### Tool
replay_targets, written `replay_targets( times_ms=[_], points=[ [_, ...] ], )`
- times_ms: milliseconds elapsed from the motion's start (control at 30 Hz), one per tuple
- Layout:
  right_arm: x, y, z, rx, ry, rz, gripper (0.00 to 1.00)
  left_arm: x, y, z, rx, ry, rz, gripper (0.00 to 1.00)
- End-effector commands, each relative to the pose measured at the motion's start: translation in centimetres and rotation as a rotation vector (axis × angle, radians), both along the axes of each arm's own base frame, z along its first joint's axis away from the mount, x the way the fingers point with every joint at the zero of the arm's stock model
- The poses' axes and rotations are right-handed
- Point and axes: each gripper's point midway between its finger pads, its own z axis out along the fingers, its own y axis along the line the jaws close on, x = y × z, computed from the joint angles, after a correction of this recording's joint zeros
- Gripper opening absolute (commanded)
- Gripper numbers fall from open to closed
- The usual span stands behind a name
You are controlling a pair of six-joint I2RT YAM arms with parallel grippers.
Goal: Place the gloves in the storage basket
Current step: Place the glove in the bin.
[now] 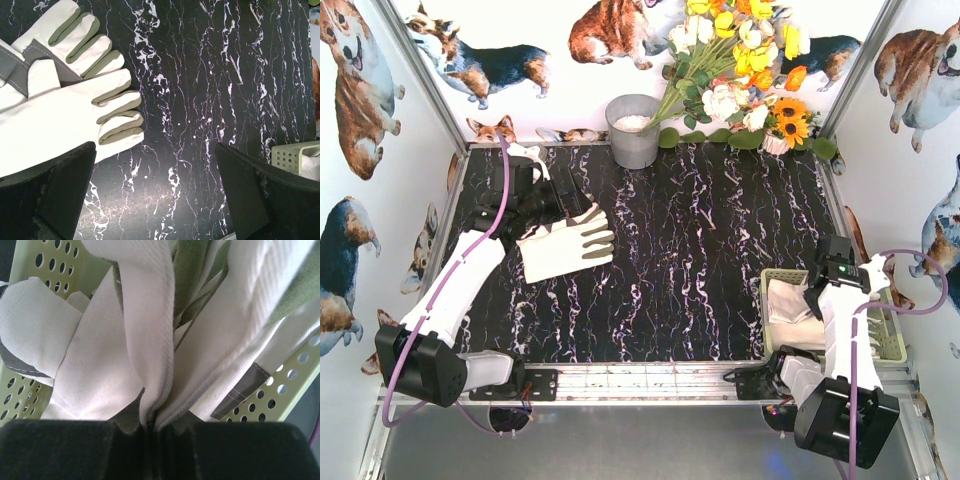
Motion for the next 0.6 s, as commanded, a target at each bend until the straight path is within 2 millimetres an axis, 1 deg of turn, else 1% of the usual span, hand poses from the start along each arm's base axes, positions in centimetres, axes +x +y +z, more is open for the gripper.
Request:
replay_targets(
  times_ms=[0,100,267,433,567],
  points=[
    [-0.4,-1.1,1.9,-0.054,0.008,-0.045,0.00,0.4,0.7,0.3,0.019,-0.022,0.006,1.00],
    [-1.0,-1.1,1.9,-0.048,0.033,-0.077,0.00,0.4,0.8,0.3,0.030,-0.019,0.003,1.00],
    [-1.8,-1.7,2.0,-0.057,0.064,-0.134,0.00,0.3,1.0,0.3,0.036,-0.019,0.001,1.00],
    [-1.5,-1.8,0.6,0.002,0.080,-0.126,0.00,0.3,1.0,0.2,0.038,-0.016,-0.004,1.00],
    [-1.3,-1.8,0.0,0.025,0.122,-0.110,0.00,0.3,1.2,0.3,0.041,-0.018,-0.003,1.00]
  ],
)
